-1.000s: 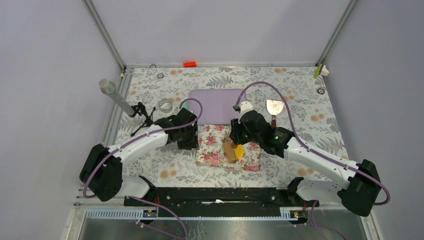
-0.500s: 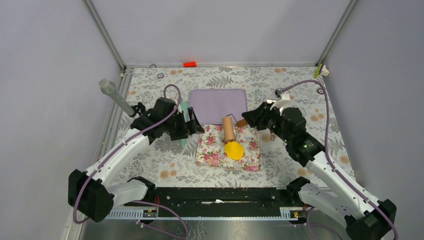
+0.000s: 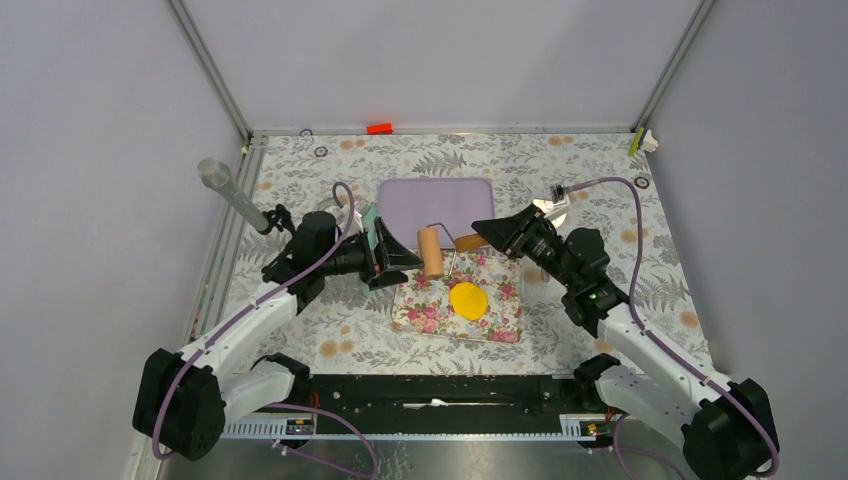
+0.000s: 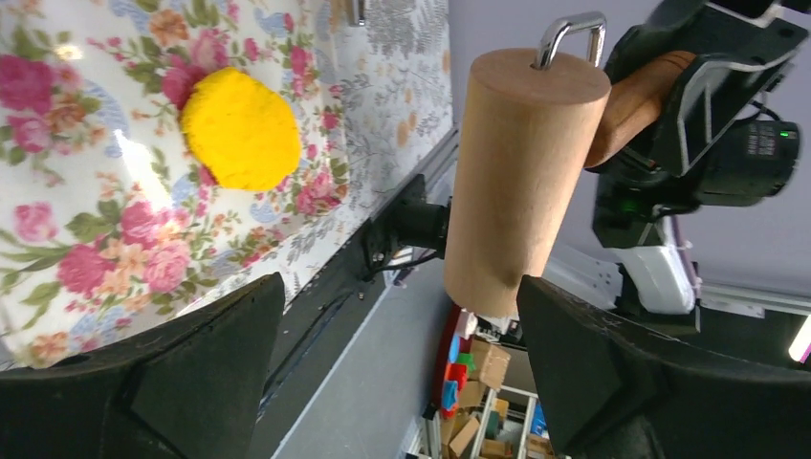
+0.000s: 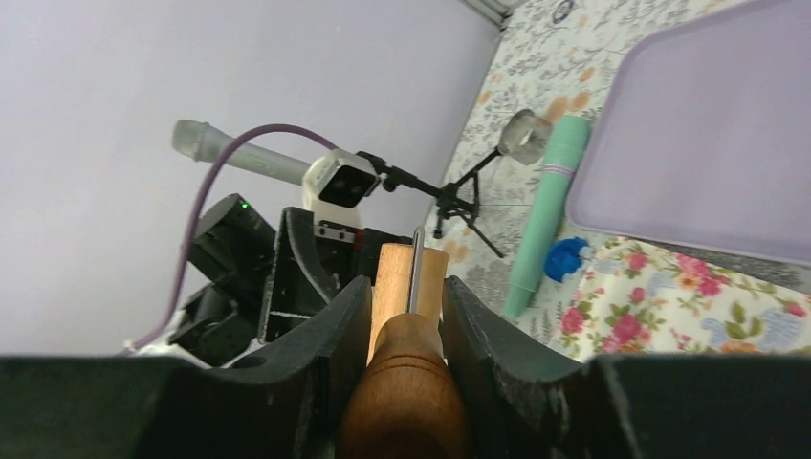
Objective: Roll out the dumpling wrappers from the dough
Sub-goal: Flatten out the dough on the work surface.
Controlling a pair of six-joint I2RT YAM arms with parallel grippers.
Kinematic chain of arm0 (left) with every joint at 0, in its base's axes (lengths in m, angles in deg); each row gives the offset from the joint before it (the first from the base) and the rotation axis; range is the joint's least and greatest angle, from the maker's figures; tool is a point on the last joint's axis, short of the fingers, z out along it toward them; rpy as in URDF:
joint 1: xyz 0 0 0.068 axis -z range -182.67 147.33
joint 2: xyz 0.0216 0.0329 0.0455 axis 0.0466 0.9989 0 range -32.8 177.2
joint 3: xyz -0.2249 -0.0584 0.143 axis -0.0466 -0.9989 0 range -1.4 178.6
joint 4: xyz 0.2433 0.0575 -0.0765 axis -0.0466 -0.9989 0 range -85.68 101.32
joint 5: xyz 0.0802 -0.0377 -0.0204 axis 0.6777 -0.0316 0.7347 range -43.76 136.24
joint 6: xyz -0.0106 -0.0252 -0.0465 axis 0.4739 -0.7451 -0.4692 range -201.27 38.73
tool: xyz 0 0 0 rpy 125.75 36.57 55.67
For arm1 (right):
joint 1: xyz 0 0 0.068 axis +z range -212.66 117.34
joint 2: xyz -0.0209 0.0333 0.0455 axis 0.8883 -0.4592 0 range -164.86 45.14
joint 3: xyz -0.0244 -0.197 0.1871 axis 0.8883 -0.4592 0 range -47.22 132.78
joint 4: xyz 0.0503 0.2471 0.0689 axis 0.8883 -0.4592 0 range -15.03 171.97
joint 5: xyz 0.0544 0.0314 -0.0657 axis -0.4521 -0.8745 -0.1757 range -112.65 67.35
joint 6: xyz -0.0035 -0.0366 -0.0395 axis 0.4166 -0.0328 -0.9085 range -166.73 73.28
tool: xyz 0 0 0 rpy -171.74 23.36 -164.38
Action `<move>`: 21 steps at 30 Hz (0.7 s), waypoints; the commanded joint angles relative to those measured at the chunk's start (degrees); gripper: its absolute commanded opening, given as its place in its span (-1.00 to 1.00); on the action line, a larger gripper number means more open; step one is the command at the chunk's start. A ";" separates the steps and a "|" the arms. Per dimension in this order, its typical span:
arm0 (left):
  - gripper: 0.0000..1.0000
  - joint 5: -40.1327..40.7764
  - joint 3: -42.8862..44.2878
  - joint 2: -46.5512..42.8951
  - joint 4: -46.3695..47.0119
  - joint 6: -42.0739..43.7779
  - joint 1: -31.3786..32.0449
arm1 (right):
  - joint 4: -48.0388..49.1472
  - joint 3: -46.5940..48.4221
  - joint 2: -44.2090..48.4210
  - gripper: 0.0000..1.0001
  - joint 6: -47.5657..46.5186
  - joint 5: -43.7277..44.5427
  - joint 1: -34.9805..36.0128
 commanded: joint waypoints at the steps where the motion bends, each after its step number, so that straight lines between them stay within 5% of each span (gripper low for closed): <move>1: 0.98 -5.53 -0.51 1.14 15.04 -6.07 -0.24 | 16.58 -0.38 -1.67 -1.00 7.76 -2.62 -0.36; 12: 0.95 -4.34 2.30 7.31 22.84 -11.47 3.34 | 19.75 -1.18 -4.31 -1.00 10.16 -3.68 -0.24; 21: 0.61 -3.42 3.62 12.11 34.15 -19.60 6.07 | 21.09 -2.37 -5.52 -1.00 10.78 -4.31 -0.02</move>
